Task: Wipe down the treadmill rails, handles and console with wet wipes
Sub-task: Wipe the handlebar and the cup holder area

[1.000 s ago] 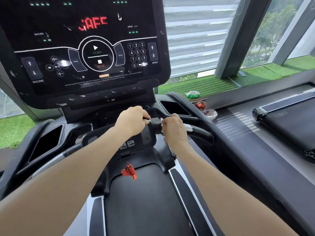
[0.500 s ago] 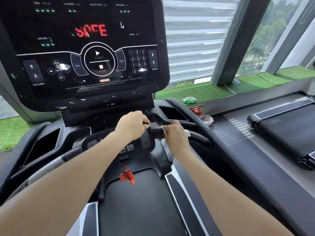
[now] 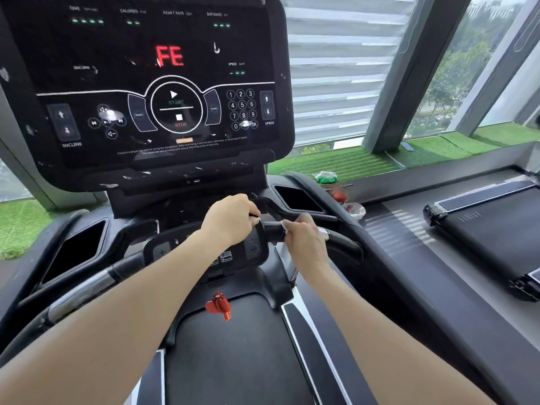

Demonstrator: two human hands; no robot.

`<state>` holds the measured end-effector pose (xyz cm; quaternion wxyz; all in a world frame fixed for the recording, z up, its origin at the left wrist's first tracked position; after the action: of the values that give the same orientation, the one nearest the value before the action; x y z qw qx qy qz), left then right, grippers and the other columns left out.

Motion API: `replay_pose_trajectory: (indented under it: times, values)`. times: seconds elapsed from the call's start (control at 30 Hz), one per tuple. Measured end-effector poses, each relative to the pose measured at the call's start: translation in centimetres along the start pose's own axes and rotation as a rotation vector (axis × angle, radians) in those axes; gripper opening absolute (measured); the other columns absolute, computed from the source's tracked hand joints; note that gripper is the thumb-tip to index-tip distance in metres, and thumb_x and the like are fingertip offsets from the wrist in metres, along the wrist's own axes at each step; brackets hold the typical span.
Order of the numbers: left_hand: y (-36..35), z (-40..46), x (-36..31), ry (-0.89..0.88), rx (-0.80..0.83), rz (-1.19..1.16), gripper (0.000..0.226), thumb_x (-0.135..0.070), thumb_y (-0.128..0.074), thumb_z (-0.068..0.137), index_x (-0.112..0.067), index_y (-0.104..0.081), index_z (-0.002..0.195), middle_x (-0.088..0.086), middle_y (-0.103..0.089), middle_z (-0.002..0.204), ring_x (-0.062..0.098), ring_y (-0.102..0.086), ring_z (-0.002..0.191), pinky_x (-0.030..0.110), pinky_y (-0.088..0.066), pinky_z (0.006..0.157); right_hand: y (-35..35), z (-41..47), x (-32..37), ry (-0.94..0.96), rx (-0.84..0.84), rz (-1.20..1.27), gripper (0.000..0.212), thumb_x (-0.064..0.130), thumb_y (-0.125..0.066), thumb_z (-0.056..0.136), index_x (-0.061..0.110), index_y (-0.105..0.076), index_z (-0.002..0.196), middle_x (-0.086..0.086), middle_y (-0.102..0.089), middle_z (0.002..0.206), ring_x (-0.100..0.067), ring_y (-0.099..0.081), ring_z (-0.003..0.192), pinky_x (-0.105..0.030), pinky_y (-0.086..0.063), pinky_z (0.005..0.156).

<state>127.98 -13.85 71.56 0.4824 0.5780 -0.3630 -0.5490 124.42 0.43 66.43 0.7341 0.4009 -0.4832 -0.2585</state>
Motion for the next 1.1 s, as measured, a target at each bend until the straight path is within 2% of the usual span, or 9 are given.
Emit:
replay_pose_trajectory:
  times: [0.17, 0.33, 0.43, 0.57, 0.67, 0.73, 0.9, 1.1]
  values:
    - [-0.1, 0.0, 0.0, 0.004, 0.005, -0.007, 0.024, -0.025, -0.053, 0.095, -0.024, -0.067, 0.115, -0.005, -0.057, 0.113, 0.018, -0.053, 0.109, 0.028, -0.039, 0.086, 1.5, 0.7, -3.6, -0.17, 0.005, -0.017, 0.027, 0.014, -0.045, 0.098, 0.003, -0.07, 0.096, -0.01, -0.049, 0.102, -0.031, -0.054, 0.093, -0.032, -0.038, 0.075]
    - [0.0, 0.1, 0.0, 0.021, 0.022, 0.012, 0.024, -0.026, -0.054, 0.095, -0.024, -0.067, 0.115, -0.005, -0.058, 0.113, 0.021, -0.055, 0.107, 0.03, -0.041, 0.085, 0.6, 0.5, 1.0, 0.01, -0.01, 0.068, 0.026, 0.01, -0.046, 0.096, 0.005, -0.069, 0.106, -0.011, -0.049, 0.102, -0.029, -0.054, 0.091, -0.032, -0.038, 0.069]
    - [0.1, 0.2, -0.3, 0.01, 0.036, 0.036, 0.024, -0.025, -0.053, 0.095, -0.023, -0.067, 0.115, -0.005, -0.06, 0.115, 0.02, -0.056, 0.107, 0.027, -0.039, 0.083, -0.1, 0.9, 0.9, 0.013, 0.018, 0.051, 0.029, 0.014, -0.044, 0.098, 0.006, -0.068, 0.112, -0.012, -0.048, 0.106, -0.03, -0.054, 0.094, -0.032, -0.041, 0.073]
    - [0.5, 0.4, -1.1, -0.015, 0.085, 0.117, 0.026, -0.024, -0.05, 0.096, -0.022, -0.067, 0.116, -0.004, -0.06, 0.117, 0.021, -0.056, 0.108, 0.029, -0.041, 0.087, 0.5, 1.6, -3.5, -0.116, 0.028, 0.033, 0.027, 0.013, -0.044, 0.098, 0.005, -0.07, 0.099, -0.005, -0.039, 0.098, -0.029, -0.053, 0.097, -0.031, -0.035, 0.074]
    - [0.4, 0.7, -1.7, -0.023, 0.125, 0.187, 0.025, -0.028, -0.05, 0.095, -0.021, -0.068, 0.111, -0.002, -0.061, 0.113, 0.022, -0.058, 0.102, 0.029, -0.043, 0.083, 1.3, 1.6, -6.9, -0.188, 0.031, 0.019, 0.028, 0.009, -0.042, 0.098, 0.004, -0.069, 0.091, -0.002, -0.038, 0.09, -0.025, -0.05, 0.101, -0.025, -0.031, 0.074]
    - [-0.1, 1.0, -2.3, -0.024, 0.15, 0.169, 0.023, -0.028, -0.052, 0.094, -0.021, -0.068, 0.11, -0.003, -0.06, 0.113, 0.021, -0.058, 0.101, 0.03, -0.046, 0.083, 1.7, 1.6, -8.5, -0.208, 0.034, 0.025, 0.029, 0.01, -0.042, 0.098, 0.005, -0.069, 0.088, -0.002, -0.037, 0.083, -0.026, -0.049, 0.102, -0.027, -0.033, 0.078]
    - [-2.1, 2.2, -5.8, -0.087, 0.16, 0.107, 0.024, -0.026, -0.052, 0.094, -0.021, -0.067, 0.112, -0.004, -0.053, 0.116, 0.02, -0.055, 0.106, 0.035, -0.047, 0.089, 1.5, 2.0, -11.8, -0.281, 0.04, 0.112, 0.029, 0.017, -0.044, 0.098, 0.008, -0.072, 0.096, -0.009, -0.042, 0.095, -0.03, -0.052, 0.096, -0.035, -0.042, 0.086]
    - [-5.3, 3.5, -9.1, -0.114, 0.215, 0.127, 0.027, -0.026, -0.048, 0.095, -0.024, -0.065, 0.116, -0.006, -0.054, 0.119, 0.017, -0.053, 0.112, 0.037, -0.047, 0.091, 1.2, 2.1, -15.3, -0.308, 0.046, 0.127, 0.031, 0.02, -0.044, 0.1, 0.006, -0.071, 0.105, -0.016, -0.049, 0.104, -0.032, -0.052, 0.099, -0.038, -0.043, 0.089]
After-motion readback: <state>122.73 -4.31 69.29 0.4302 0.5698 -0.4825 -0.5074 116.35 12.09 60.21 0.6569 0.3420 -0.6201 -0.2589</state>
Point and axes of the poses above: each hand's wrist, its own z-axis towards the middle knuckle, its own y-axis out of the back of the hand, x = y × z, the point moved 6 cm from there along z, towards the middle knuckle
